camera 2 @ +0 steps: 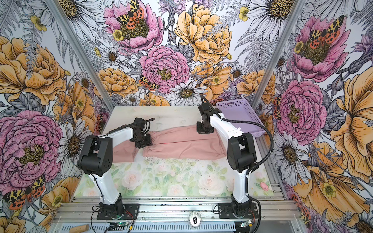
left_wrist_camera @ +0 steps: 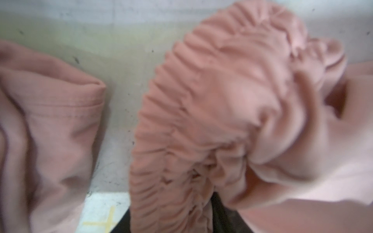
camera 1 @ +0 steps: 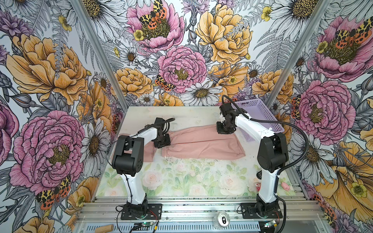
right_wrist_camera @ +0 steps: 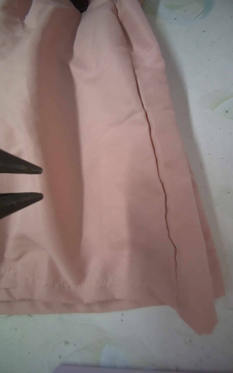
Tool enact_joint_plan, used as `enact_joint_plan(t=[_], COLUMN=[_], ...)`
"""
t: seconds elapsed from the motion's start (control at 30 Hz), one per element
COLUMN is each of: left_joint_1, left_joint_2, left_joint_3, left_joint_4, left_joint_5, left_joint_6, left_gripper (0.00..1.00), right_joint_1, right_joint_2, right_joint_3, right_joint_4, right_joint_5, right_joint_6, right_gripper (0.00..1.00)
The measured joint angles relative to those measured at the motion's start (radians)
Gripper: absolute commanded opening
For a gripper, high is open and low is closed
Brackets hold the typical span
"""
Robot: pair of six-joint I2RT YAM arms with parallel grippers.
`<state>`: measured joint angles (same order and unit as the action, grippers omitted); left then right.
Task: Fold and stack the mixed laundry pile
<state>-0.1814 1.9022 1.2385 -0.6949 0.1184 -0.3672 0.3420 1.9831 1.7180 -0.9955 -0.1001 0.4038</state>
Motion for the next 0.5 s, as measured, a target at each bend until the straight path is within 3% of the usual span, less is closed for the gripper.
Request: enact_joint_plan(t=[0.2,0.4,0.5], left_joint_1=[-0.006,-0.015,-0.016], left_joint_2=[0.027,0.037,0.037], left_joint_3=[0.039,0.056,0.058], left_joint_4=[-0.033,-0.045,-0.049], left_joint_5=[0.002,0.003,0.004], left_joint_6=[0.002,0.003,0.003], left_gripper=[0.22,0.00,0.00], right_joint_1=[0.006,0.006,0.006], right_joint_2=[0.000,0.000,0.000], right_joint_3=[0.000,0.000,0.000], right_joint_4=[0.000,0.001,0.002], right_joint_5=[0.000,0.000,-0.001], right_joint_6=[0.003,0.007,0.007], right_gripper=[0.20,0.20,0.20])
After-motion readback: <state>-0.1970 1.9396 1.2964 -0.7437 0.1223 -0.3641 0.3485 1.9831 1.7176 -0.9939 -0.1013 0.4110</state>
